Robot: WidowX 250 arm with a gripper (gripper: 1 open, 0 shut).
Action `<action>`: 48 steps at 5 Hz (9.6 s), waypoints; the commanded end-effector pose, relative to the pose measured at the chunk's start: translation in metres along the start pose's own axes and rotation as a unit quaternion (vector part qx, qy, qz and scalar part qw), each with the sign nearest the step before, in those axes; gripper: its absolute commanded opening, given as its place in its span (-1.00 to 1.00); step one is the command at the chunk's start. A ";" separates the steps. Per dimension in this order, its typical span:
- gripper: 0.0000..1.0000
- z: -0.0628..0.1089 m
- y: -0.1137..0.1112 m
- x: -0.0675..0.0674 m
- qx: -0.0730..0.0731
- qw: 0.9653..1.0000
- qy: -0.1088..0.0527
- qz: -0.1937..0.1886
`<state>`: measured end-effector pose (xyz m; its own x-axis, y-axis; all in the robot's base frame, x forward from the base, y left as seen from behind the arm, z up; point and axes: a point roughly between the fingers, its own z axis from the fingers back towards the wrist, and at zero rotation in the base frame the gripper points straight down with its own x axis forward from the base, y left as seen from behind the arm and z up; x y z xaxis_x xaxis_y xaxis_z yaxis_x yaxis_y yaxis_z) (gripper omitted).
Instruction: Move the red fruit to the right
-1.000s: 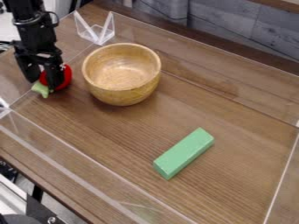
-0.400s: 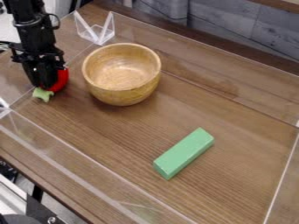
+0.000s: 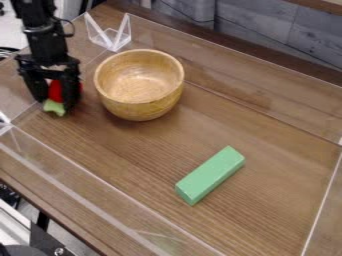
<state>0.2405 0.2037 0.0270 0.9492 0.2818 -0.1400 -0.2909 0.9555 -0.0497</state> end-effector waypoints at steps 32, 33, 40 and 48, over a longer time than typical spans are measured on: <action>-1.00 -0.016 -0.260 0.002 -0.061 0.988 -0.054 -0.132; -1.00 -0.011 -0.270 0.004 -0.068 0.986 -0.064 -0.137; -1.00 0.055 -0.279 0.008 -0.088 0.979 -0.099 -0.152; 1.00 0.051 -0.269 0.054 -0.041 0.987 -0.096 -0.118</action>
<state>0.3706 -0.0344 0.0618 0.9977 0.0658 0.0152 -0.0631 0.9886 -0.1366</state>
